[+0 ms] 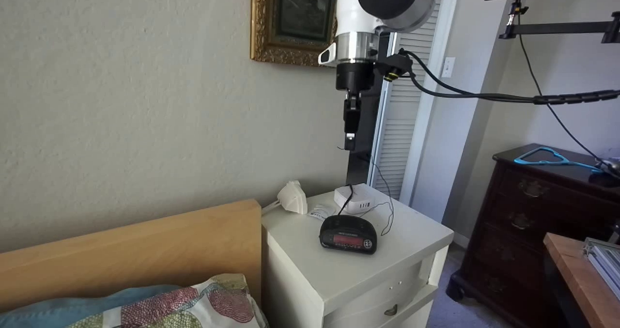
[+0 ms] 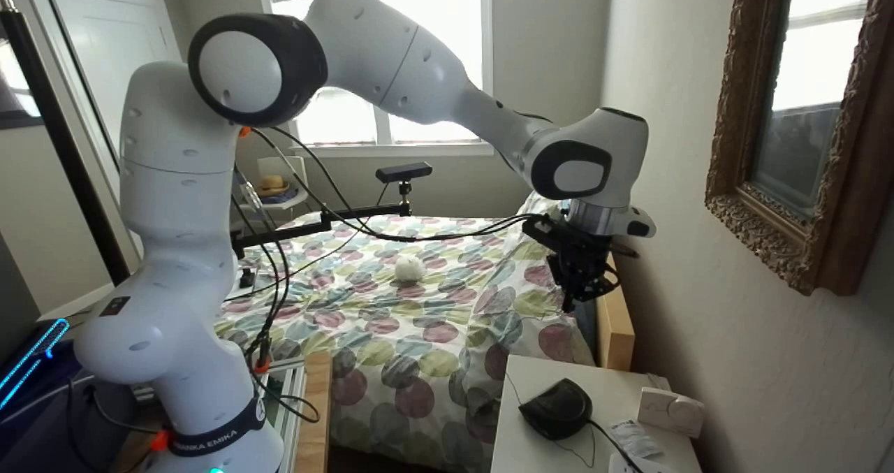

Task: Move the cable to the left

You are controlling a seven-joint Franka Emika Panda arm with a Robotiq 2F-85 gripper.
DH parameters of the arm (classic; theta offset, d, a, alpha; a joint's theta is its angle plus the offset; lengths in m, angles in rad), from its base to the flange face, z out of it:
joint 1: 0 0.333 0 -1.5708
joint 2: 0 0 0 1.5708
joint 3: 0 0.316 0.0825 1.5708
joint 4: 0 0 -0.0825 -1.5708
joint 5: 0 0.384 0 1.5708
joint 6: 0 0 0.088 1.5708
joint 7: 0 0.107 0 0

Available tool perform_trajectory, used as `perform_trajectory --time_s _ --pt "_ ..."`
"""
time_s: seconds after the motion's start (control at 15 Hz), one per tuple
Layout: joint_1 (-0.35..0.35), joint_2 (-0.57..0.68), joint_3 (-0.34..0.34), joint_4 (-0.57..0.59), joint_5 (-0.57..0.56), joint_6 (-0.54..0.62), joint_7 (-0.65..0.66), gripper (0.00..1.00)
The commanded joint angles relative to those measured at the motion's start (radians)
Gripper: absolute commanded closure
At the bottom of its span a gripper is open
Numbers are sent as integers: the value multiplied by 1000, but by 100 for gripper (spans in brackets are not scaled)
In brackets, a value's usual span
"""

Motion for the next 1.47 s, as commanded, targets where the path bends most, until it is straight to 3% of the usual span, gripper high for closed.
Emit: perform_trajectory --time_s 0.0,0.13,0.2,0.73,1.4 --pt "-7 81 26 103 49 87 -13 100" --pt "-5 124 43 142 67 168 0 100" --pt "-5 68 32 81 23 127 3 98" --pt "-6 111 44 123 29 162 5 98" --pt "89 339 68 417 -49 110 38 100"
